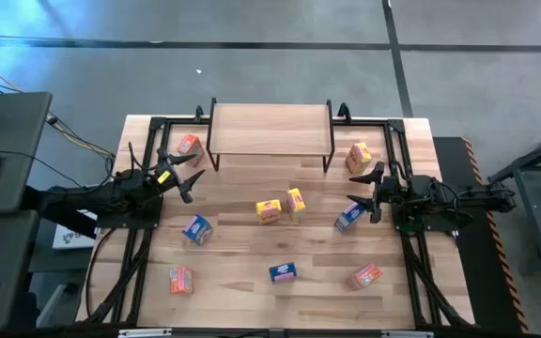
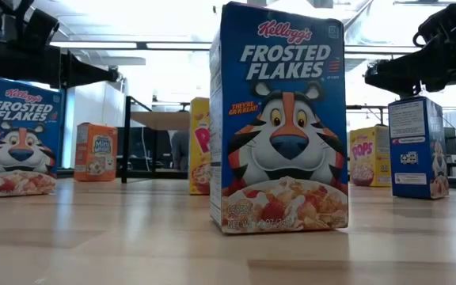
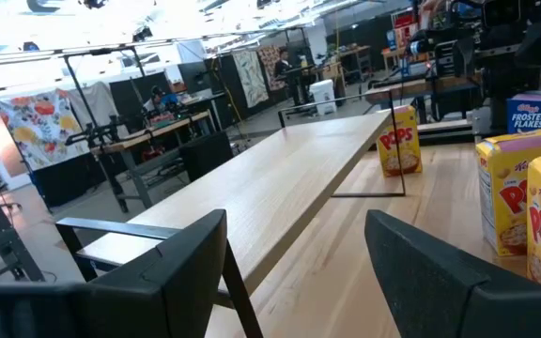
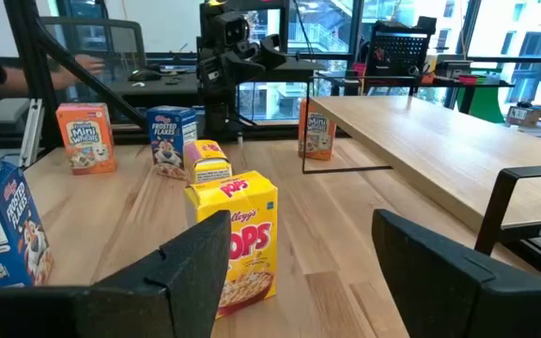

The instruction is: Stack cereal on shelf

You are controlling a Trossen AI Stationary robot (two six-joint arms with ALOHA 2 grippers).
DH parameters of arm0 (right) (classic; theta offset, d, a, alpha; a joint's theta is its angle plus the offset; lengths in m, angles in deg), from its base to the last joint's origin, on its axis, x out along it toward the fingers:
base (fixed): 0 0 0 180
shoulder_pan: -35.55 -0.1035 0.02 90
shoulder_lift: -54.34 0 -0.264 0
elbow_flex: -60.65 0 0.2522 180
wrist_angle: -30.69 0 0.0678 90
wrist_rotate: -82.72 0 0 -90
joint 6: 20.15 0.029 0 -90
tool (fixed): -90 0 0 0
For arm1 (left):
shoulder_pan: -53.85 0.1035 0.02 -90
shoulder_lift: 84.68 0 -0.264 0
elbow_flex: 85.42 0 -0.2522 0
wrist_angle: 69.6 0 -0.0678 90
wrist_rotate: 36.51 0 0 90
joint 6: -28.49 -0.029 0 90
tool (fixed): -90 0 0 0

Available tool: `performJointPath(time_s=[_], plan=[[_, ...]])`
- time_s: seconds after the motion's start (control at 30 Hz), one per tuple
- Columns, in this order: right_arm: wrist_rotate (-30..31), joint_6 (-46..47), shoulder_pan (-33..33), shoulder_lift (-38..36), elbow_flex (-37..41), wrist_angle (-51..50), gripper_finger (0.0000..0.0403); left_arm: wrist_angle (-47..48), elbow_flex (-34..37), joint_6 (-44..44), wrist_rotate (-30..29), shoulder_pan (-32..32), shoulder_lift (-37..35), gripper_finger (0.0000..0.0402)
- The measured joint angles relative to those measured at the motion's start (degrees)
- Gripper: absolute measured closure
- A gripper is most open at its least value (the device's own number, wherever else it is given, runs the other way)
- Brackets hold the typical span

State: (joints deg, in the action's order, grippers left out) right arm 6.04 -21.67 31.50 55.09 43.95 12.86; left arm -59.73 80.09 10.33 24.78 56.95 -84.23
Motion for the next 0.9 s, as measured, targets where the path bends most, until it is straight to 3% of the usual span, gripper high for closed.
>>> performJointPath(time_s=[0.9], plan=[[0.00,0.00,0.00,0.00,0.02,-0.11,0.0151,-0.05,0.00,0.00,0.02,-0.13,1.05,0.0156]])
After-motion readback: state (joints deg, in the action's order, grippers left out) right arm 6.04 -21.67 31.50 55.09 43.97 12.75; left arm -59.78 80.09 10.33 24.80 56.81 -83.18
